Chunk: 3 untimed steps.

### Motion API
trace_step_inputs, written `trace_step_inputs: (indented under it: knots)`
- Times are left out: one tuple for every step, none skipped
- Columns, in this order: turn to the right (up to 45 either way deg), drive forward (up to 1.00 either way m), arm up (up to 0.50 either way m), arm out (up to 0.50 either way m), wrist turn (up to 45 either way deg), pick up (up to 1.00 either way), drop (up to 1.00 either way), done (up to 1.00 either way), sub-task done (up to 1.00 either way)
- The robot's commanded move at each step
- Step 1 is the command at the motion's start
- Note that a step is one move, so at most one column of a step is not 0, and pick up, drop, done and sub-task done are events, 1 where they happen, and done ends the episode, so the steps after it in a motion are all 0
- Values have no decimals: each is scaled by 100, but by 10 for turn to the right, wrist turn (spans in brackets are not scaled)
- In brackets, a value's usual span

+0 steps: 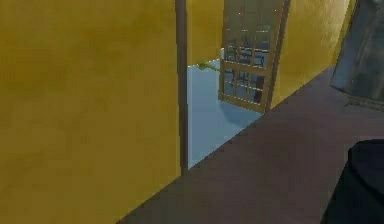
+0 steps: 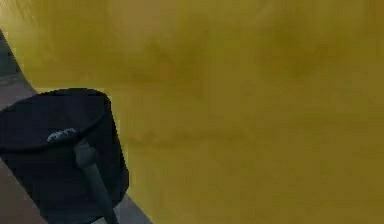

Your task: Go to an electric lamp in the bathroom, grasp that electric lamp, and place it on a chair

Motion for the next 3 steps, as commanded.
trace_step_inputs:
  knots:
    - [-420, 0, 0, 0, 0, 0, 0, 0, 0]
    - [-30, 0, 0, 0, 0, 0, 0, 0, 0]
    - [420, 0, 0, 0, 0, 0, 0, 0, 0]
